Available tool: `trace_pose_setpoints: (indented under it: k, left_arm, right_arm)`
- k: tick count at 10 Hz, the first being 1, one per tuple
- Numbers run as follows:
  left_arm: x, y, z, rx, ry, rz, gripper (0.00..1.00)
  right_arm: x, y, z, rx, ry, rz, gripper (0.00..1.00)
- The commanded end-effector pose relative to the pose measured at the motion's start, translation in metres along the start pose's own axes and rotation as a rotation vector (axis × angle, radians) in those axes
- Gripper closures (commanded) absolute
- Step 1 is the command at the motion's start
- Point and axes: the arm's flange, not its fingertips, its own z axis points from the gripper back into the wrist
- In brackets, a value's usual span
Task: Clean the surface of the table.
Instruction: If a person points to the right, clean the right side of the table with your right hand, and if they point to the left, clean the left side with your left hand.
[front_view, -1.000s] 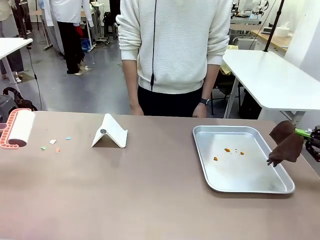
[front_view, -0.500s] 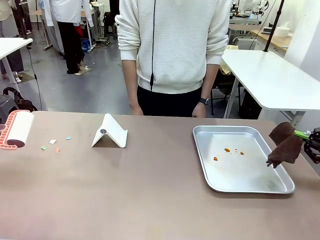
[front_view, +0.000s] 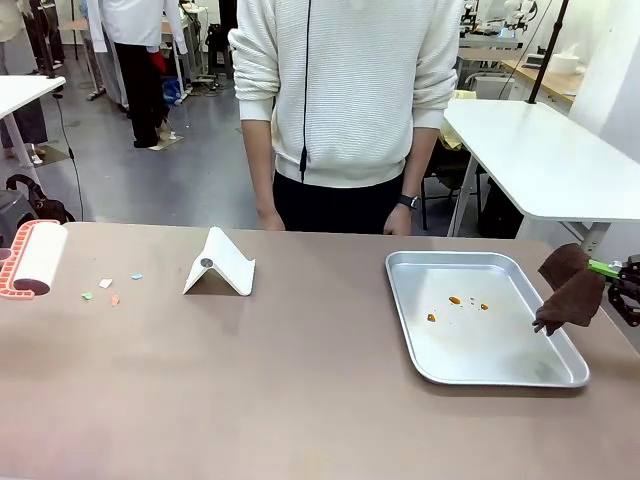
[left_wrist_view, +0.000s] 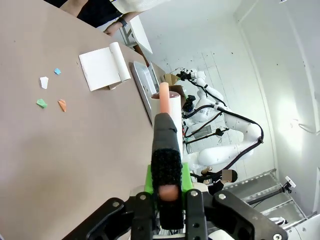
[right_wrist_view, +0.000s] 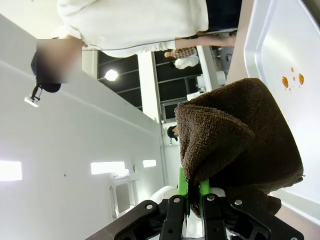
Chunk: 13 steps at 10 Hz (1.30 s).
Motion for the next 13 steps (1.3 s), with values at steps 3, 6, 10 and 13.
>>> trace_pose_setpoints:
  k: [3,6,10,13]
  left_arm:
    - [-0.0013,-0.0049,-0.0023,0.000,-0.003,-0.019,1.00]
    - [-0.0013,-0.0049,-0.0023,0.000,-0.003,-0.019,1.00]
    - [-0.0013,-0.0049,-0.0023,0.000,-0.003,-0.019,1.00]
    - [-0.0013,-0.0049,-0.0023,0.000,-0.003,-0.019,1.00]
  right_arm:
    - [-0.0028,0.0070,0.0005,-0.012,-0.002,-0.003,1.00]
    - [-0.0028,0.0070,0.0005,-0.012,-0.002,-0.003,1.00]
    - [-0.0028,0.0070,0.0005,-0.012,-0.002,-0.003,1.00]
    - [-0.0028,0.0070,0.0005,-0.012,-0.002,-0.003,1.00]
